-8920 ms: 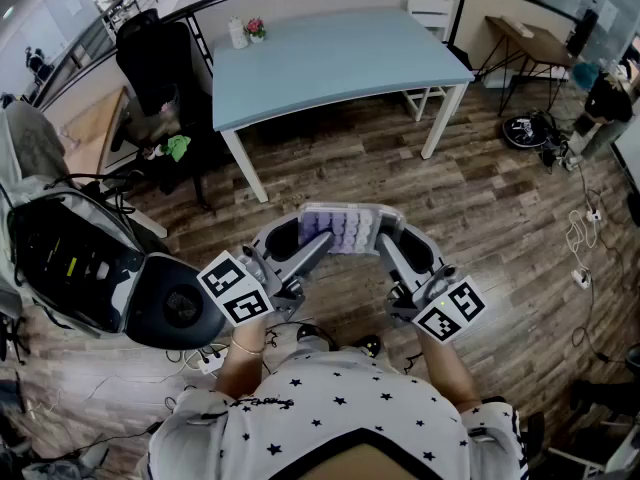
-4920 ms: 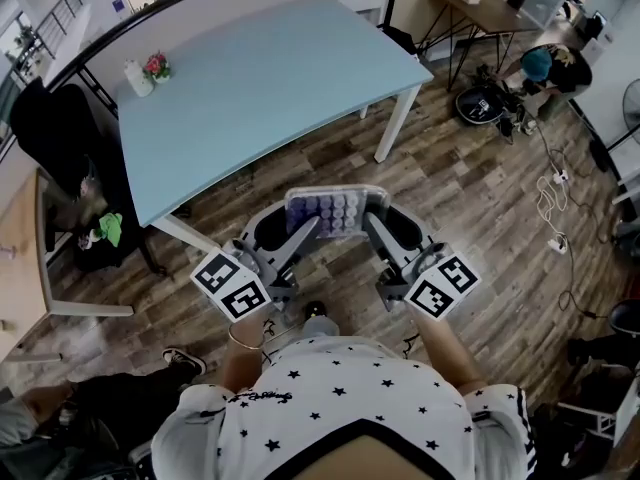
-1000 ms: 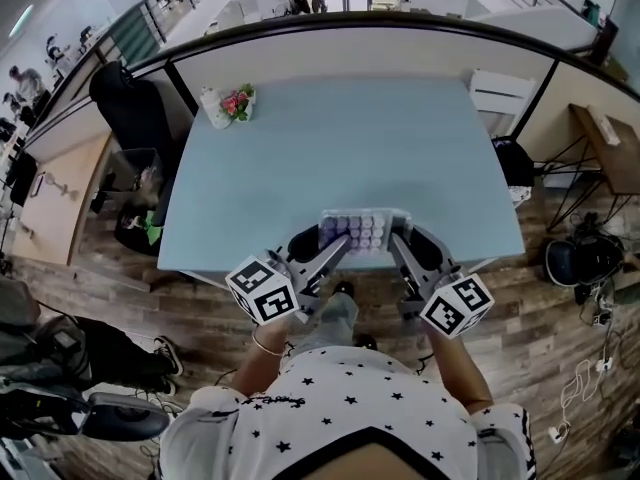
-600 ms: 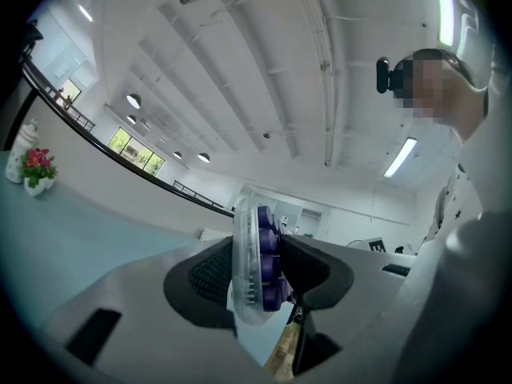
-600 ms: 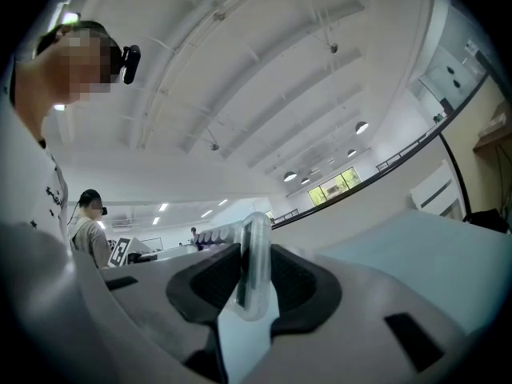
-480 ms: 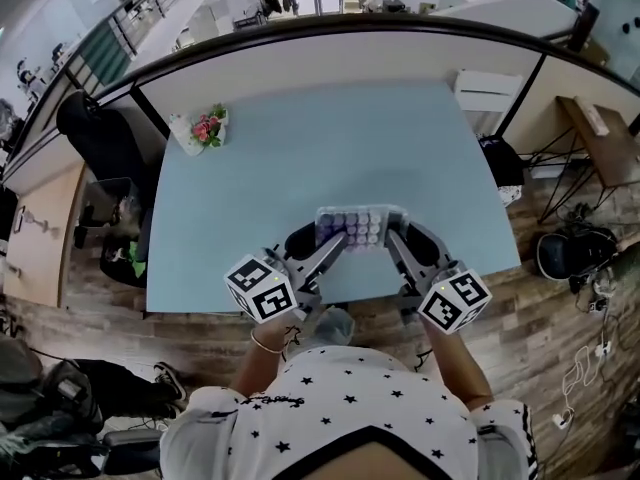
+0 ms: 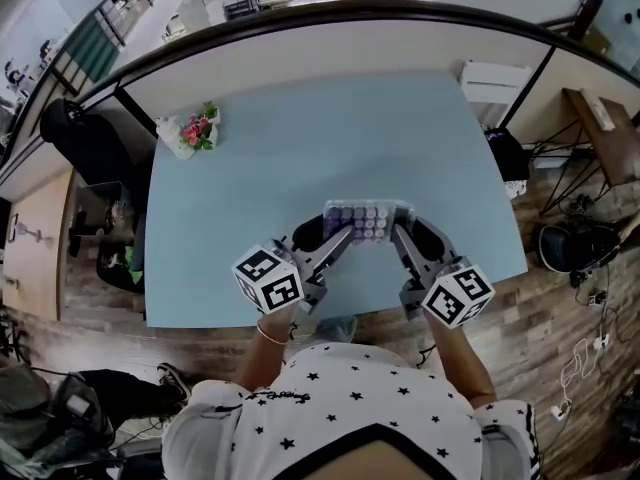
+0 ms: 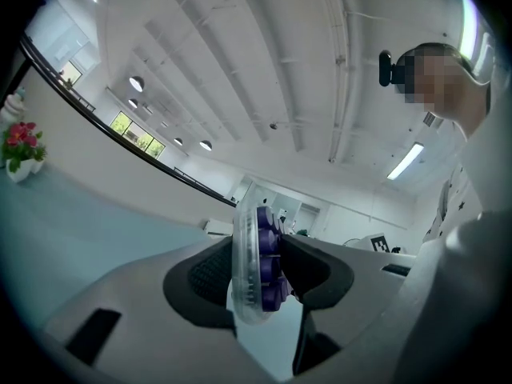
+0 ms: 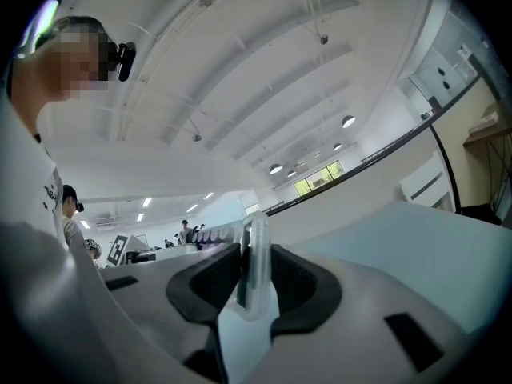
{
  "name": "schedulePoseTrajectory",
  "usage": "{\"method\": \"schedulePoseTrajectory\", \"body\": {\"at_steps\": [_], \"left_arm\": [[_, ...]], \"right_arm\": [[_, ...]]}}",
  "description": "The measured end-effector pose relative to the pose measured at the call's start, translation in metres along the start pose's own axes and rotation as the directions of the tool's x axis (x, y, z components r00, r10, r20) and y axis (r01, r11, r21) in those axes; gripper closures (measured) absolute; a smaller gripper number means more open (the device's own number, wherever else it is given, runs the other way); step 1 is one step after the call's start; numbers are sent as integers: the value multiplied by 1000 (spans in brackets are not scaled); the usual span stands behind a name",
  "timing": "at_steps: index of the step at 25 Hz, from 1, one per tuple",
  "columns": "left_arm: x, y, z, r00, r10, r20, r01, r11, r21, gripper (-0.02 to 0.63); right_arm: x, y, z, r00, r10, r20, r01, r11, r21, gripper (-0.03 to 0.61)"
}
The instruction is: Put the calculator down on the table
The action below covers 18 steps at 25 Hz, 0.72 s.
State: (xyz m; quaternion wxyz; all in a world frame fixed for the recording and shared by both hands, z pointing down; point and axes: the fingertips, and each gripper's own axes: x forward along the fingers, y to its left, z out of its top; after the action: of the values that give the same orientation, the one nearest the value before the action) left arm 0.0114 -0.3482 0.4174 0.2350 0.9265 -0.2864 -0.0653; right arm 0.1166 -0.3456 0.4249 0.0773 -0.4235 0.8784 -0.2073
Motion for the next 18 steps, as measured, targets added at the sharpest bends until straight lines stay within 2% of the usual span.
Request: {"method": "schedulePoseTrajectory", "body": {"at_steps": [18], "left_arm": [[23, 74, -35, 996, 11, -93, -22, 992, -121, 417]], "right_arm": [[44, -47, -44, 983, -131, -125, 138, 989, 51, 477]]}}
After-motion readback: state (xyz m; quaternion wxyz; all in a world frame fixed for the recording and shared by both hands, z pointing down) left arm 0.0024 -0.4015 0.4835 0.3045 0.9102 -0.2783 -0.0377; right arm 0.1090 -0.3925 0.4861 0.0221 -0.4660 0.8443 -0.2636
